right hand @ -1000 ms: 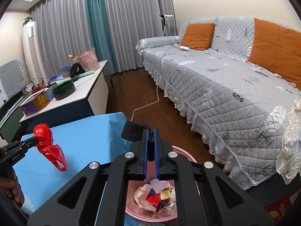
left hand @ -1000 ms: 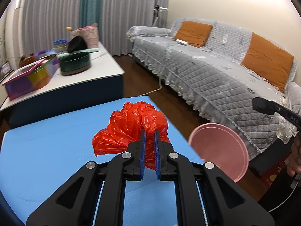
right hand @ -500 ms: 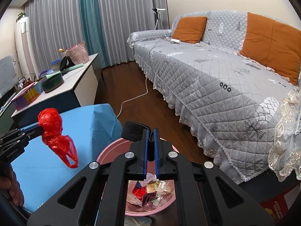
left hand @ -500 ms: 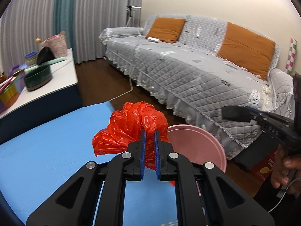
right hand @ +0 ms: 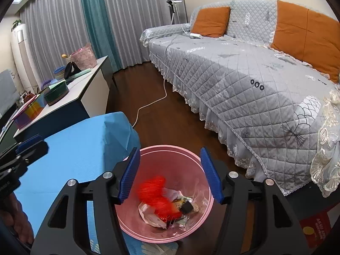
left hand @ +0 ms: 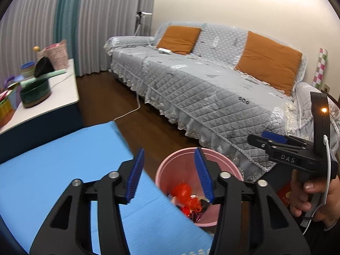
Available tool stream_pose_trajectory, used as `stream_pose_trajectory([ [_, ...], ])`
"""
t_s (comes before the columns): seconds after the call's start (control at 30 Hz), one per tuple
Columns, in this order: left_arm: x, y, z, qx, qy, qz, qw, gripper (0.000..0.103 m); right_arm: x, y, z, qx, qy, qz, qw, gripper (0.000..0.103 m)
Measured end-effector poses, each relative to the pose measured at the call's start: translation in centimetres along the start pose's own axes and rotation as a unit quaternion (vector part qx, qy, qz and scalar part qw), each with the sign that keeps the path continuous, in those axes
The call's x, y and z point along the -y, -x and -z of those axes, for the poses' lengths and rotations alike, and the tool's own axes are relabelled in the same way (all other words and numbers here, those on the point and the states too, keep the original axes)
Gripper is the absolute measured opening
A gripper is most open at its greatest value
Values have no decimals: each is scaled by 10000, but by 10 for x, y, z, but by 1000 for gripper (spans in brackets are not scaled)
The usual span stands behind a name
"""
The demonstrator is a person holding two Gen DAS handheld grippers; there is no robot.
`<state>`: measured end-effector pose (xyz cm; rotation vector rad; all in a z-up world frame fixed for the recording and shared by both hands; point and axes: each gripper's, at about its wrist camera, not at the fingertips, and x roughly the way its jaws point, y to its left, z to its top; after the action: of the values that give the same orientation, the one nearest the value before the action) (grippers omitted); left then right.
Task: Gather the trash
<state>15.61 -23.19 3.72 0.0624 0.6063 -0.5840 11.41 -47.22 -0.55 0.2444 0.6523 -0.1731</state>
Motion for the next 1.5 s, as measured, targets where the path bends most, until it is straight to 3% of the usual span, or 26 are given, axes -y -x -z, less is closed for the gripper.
stream_pose_trajectory([
  [0.17, -20, 26, 5, 69, 185, -238, 9995, 66, -18, 11, -1, 150, 186, -64, 9997, 84],
  [0.27, -30, 46, 13, 156, 242, -455, 9985, 79, -34, 22, 0, 280, 333, -150, 9989, 93],
  [0.37, -41, 66, 24, 181, 372, -625, 9972, 81, -56, 32, 1, 389, 565, -245, 9973, 97],
  [0.57, -64, 105, 46, 225, 676, -1089, 9915, 83, -104, 52, 15, 579, 972, -440, 9926, 98],
  [0.7, -81, 133, 66, 261, 913, -1673, 9813, 87, -133, 63, 33, 584, 1210, -601, 9891, 98],
  [0.93, -91, 167, 98, 101, 1261, -2127, 9689, 88, -164, 83, 60, 574, 1353, -763, 9862, 98],
  [1.2, -91, 193, 141, -192, 1607, -2478, 9552, 89, -179, 98, 100, 256, 1143, -781, 9900, 98],
  [1.5, -91, 197, 152, -174, 1657, -2518, 9533, 89, -193, 102, 119, 248, 1385, -816, 9867, 98],
])
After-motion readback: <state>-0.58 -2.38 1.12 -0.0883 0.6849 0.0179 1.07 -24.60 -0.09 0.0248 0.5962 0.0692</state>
